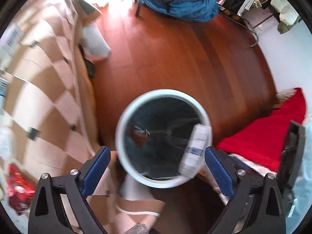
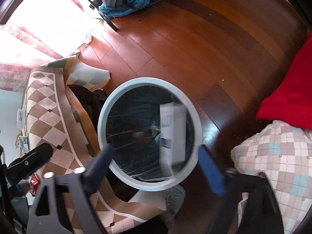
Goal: Collect trash
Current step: 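Carry the wrapper and white box over the trash bin and open both tools, then move both tools back over the table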
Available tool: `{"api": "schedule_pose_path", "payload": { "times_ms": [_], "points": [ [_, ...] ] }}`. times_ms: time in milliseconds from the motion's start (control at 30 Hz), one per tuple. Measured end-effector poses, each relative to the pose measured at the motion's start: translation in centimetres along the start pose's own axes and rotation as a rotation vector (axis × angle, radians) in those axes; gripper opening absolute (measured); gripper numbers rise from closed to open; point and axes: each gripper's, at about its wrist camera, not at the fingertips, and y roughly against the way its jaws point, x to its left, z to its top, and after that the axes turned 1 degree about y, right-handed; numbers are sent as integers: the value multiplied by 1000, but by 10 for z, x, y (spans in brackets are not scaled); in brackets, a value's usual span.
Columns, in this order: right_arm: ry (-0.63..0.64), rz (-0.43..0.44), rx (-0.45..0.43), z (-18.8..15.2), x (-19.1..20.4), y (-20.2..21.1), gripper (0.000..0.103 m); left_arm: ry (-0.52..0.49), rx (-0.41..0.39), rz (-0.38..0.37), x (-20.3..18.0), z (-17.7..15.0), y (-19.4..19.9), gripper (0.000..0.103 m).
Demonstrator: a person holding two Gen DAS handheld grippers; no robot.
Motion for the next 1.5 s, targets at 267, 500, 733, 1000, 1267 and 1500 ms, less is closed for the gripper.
{"api": "schedule_pose_path", "payload": {
  "times_ms": [267, 500, 733, 1000, 1267, 1500],
  "points": [
    [116, -190, -33, -15, 13, 23, 103, -55, -51, 149, 4, -25, 14, 99],
    [162, -224, -66, -39, 20, 49, 103, -93, -66, 187, -4, -41, 33, 99],
    [167, -218, -114, -59, 24, 90, 103, -111, -119, 182, -14, -54, 63, 99],
    [180, -181, -191, -84, 38, 149, 103, -137, -169, 146, -18, -74, 109, 99],
    [167, -81, -290, -109, 65, 209, 103, -156, -282, 162, -5, -94, 174, 99],
    [219, -11, -359, -129, 122, 244, 103, -74, -380, 153, 42, -103, 224, 99]
  ]
}}
